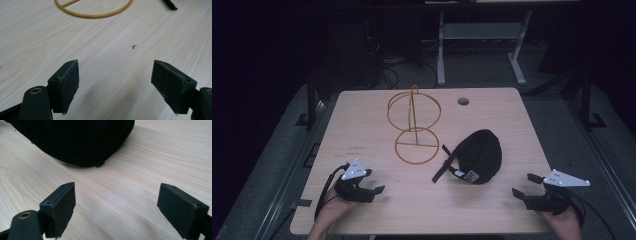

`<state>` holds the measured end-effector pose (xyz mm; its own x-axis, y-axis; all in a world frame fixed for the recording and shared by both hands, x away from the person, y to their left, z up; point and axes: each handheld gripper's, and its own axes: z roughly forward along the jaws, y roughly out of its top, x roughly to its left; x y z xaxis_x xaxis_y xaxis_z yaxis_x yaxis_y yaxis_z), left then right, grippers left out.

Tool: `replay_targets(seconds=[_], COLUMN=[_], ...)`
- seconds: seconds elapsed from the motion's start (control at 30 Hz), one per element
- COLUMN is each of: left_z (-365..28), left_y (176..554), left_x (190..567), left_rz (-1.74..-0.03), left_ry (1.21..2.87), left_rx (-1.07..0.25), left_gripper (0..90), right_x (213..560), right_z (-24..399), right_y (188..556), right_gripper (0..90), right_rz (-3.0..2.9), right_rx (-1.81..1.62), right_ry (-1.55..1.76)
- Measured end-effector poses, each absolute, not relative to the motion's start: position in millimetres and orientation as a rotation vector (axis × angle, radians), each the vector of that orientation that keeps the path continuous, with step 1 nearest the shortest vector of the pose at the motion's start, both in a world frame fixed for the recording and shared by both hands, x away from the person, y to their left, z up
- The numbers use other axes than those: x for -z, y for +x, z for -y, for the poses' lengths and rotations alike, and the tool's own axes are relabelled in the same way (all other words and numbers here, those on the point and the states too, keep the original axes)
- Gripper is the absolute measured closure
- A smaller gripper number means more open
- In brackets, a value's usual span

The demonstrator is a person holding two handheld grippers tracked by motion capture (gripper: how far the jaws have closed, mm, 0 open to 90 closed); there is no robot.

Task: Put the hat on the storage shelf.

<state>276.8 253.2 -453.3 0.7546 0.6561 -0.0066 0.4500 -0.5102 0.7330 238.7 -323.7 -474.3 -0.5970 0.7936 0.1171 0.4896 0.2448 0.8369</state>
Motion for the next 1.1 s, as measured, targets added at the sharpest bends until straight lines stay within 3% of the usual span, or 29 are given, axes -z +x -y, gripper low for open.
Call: replay_targets(seconds=[0.43,1.1], left_z=[-235.8,-165.0], left_y=[277.8,275.9], left_x=[445.4,424.9], left_rz=[-0.755,-0.530], left_ry=[2.198,2.282], left_rx=[-0.323,-0.252], left_gripper=[22.6,22.5], right_x=[472.9,470.0], right_z=[318.3,316.4], right_y=[240.2,240.7], right_gripper=[14.7,14.5], right_rz=[-2.215,-2.218], right_rx=[-1.289,-1.320], right_ry=[1.164,1.158])
